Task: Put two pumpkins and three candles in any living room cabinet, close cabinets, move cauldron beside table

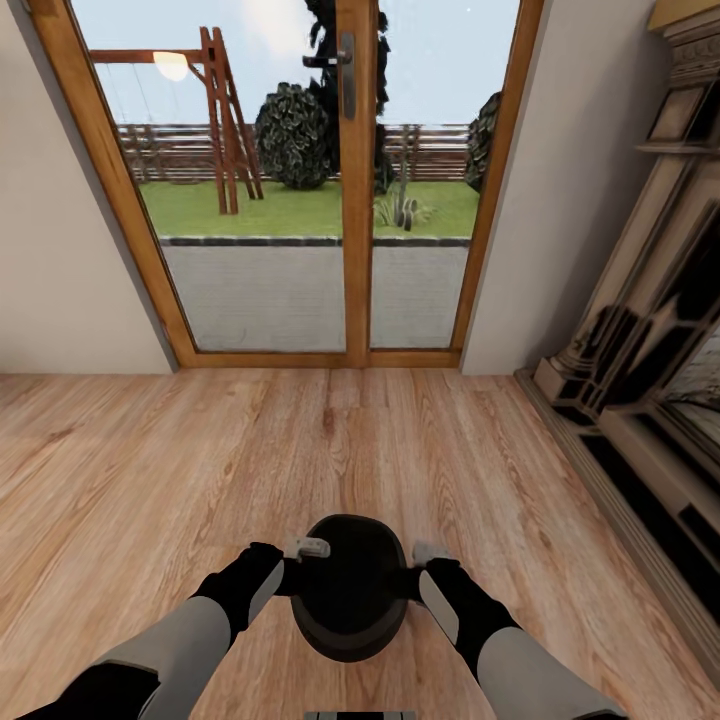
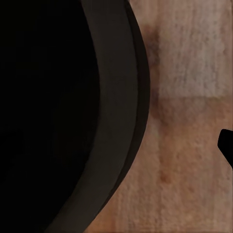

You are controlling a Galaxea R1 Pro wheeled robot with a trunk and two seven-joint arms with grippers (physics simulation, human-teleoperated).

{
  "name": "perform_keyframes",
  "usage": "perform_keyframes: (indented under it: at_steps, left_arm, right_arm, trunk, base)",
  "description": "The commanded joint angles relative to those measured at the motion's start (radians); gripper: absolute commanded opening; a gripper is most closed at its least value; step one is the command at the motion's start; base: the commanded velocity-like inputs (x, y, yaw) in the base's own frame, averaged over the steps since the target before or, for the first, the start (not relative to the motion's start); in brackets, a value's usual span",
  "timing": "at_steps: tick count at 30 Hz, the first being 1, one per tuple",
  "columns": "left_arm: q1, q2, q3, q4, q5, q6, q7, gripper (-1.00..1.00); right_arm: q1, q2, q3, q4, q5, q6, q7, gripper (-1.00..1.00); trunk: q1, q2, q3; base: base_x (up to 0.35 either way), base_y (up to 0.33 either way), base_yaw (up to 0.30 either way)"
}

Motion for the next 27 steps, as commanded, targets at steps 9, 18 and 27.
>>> perform_keyframes:
  at_steps: [9, 18, 27]
  left_arm:
    - [0.0, 0.0, -0.005, -0.002, 0.003, 0.005, -0.001, 1.0]
    - [0.0, 0.001, -0.005, -0.003, 0.003, 0.005, -0.003, 1.0]
    - [0.0, 0.001, -0.005, -0.004, 0.003, 0.005, -0.003, 1.0]
  right_arm:
    - [-0.002, 0.0, 0.018, -0.004, -0.01, -0.021, -0.008, 1.0]
    - [-0.002, 0.0, 0.02, 0.003, -0.011, -0.024, -0.008, 1.0]
    - [-0.002, 0.0, 0.026, 0.005, -0.011, -0.025, -0.007, 1.0]
  trunk:
    - [0.002, -0.001, -0.016]
    - [0.002, -0.002, -0.024]
    - [0.005, -0.003, -0.043]
  base:
    - [0.0, 0.0, 0.0]
    - [0.0, 0.0, 0.0]
    - [0.0, 0.0, 0.0]
